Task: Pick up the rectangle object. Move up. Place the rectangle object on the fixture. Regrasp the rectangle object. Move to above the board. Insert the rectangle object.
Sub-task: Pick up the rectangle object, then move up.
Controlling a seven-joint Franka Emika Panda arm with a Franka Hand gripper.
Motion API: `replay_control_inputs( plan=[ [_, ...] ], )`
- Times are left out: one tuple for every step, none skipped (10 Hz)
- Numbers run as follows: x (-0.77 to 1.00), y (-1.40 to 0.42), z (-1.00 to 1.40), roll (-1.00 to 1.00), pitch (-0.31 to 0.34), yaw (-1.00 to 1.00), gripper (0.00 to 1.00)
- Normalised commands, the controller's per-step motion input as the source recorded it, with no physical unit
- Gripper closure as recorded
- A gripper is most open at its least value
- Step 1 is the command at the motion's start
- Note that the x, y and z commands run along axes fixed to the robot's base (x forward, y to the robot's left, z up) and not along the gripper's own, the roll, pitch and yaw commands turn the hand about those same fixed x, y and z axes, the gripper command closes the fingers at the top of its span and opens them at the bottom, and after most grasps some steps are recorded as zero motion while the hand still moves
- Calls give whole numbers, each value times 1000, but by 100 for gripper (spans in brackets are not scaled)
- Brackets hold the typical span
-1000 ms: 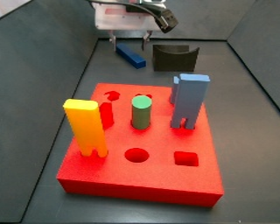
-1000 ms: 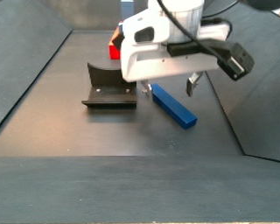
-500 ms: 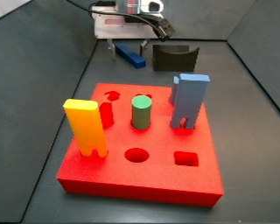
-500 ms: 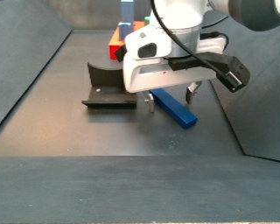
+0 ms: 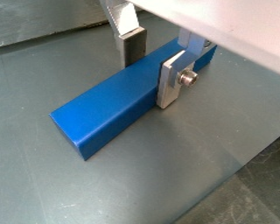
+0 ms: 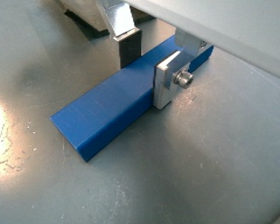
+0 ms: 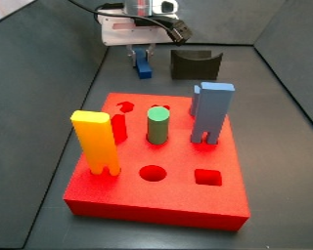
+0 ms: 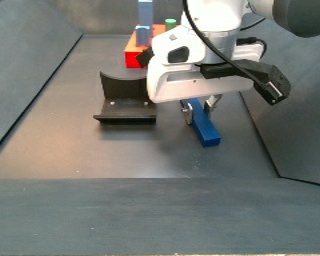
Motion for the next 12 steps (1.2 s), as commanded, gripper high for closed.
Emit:
replay_control_inputs(
  plan=[
    [0,0,0,0,0,0,100],
    [0,0,0,0,0,0,100],
    [0,0,0,0,0,0,100],
    [0,0,0,0,0,0,100],
    [0,0,0,0,0,0,100],
    [0,0,0,0,0,0,100],
    [0,0,0,0,0,0,100],
    [0,0,833,0,0,0,100],
    [-17,35,827,1,11,34,100],
    [-47,30,709,6,49,30,100],
    [-24,18,588,17,68,14,100],
    [-15,15,401,41,84,-2,100]
  ],
)
